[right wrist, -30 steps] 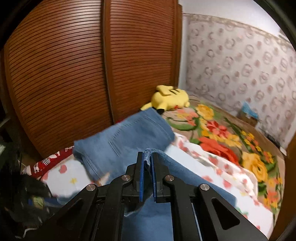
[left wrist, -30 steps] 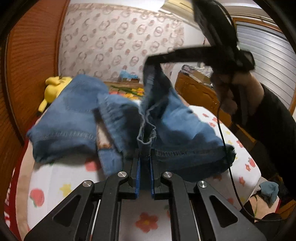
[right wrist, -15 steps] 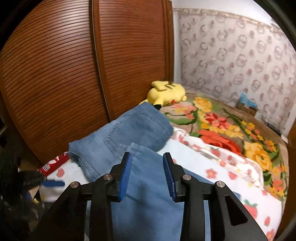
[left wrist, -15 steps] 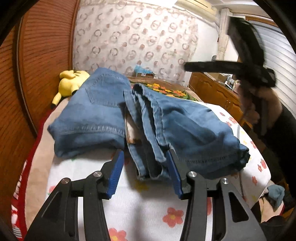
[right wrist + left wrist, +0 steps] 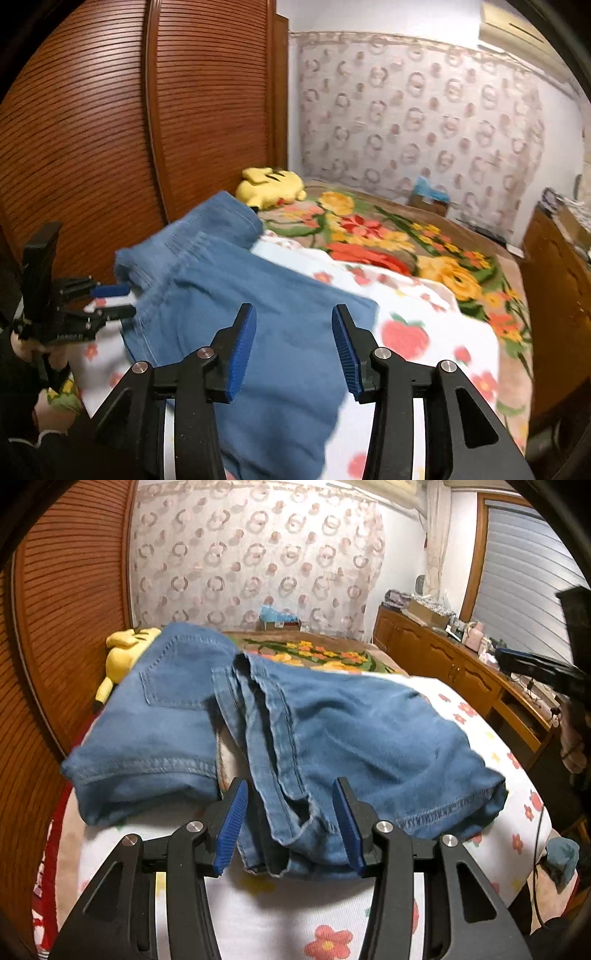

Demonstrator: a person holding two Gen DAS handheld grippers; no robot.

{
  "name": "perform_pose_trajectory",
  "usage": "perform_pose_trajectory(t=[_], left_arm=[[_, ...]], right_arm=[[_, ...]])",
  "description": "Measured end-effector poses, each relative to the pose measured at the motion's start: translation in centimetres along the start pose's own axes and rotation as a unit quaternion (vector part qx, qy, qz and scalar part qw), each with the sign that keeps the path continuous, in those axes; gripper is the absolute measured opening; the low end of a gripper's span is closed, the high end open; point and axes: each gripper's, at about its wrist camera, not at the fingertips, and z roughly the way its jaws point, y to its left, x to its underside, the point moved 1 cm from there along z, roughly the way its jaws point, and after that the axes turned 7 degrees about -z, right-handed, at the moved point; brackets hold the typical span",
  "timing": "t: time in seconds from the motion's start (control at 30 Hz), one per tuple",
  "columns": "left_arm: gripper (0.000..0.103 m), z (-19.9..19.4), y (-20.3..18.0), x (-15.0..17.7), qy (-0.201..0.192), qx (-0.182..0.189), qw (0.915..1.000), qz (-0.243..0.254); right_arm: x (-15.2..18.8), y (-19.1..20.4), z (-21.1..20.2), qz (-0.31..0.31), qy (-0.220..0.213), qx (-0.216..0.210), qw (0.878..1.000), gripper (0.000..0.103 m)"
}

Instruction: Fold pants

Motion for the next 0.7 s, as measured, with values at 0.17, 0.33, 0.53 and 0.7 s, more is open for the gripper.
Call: perform_pose_trajectory(t=[0.17, 0.33, 0.53, 0.7], left_arm=[[0.049, 1.0, 0.0, 1.7, 0.018, -0.005, 0.9998, 0.0], [0.049, 0.9, 0.5, 2.5, 0.023, 0.005, 0.9997, -0.005], [0.046, 1.3, 0.5, 3.1, 0.028, 0.009, 0.9996, -0.003], [0.014, 1.0, 0.2, 3.2, 0.03, 0.022, 0.9993, -0.003]], right_arm=[[3.3, 1.2, -1.5, 0.024, 0.028, 0.013, 0.999, 0.045], [6.5, 2.7, -1.5, 0.046, 0.056, 0.008, 0.997, 0.045], [8.6, 4.1, -1.1, 0.05, 0.081, -0.006, 0.995, 0.046], [9.7, 2.8, -0.4, 0.063, 0.089, 0.005, 0.994, 0.05]])
